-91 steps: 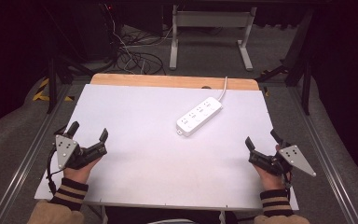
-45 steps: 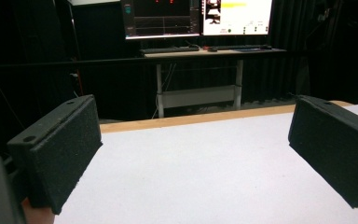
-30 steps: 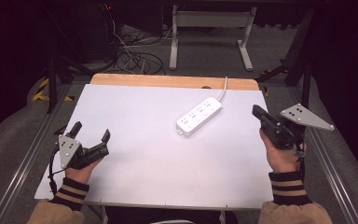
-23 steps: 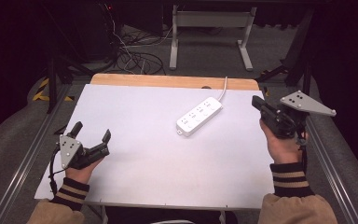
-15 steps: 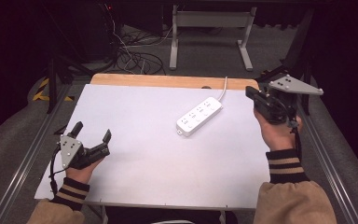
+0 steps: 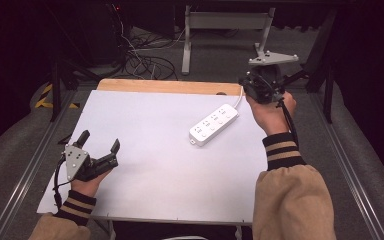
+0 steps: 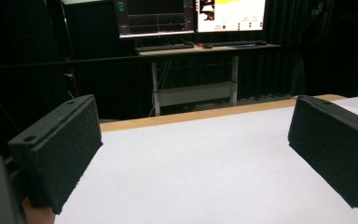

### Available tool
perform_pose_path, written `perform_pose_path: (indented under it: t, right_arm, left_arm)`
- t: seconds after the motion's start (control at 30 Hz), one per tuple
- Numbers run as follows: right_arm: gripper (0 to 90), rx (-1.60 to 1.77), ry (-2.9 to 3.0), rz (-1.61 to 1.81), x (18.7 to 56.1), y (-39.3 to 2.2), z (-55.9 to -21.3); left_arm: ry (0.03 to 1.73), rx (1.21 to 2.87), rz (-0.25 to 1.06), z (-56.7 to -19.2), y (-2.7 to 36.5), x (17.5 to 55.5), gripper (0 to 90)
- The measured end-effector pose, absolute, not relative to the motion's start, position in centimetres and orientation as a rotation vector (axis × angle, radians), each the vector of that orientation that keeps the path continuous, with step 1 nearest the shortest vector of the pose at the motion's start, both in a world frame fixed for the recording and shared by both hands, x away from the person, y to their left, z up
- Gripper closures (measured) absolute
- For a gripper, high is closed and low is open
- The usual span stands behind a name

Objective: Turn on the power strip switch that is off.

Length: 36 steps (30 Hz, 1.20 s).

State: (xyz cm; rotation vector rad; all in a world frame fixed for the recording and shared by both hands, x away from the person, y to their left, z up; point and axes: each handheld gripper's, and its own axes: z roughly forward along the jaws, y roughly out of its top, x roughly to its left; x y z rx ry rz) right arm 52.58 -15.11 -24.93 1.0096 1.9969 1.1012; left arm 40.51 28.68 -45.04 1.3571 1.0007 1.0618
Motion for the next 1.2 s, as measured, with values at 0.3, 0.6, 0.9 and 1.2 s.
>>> perform_pose_path:
  t: [0.3, 0.6, 0.9, 1.2]
  right_arm:
    - [90.0, 1.082, 2.052, 1.052, 55.8, -13.6, -27.3]
    - [90.0, 1.228, 2.146, 0.906, 59.8, -13.8, -33.3]
    - [90.0, 1.35, 2.26, 0.706, 63.1, -13.4, -39.8]
    - [90.0, 1.372, 2.285, 0.58, 64.7, -12.6, -42.3]
  left_arm:
    - [0.979, 1.339, 1.059, -44.9, 28.7, 40.3, 3.2]
    - [0.973, 1.347, 1.06, -44.9, 28.7, 40.3, 3.2]
    - [0.968, 1.361, 1.058, -44.9, 28.5, 40.3, 3.2]
    - [0.96, 1.364, 1.068, -44.9, 28.6, 40.1, 3.2]
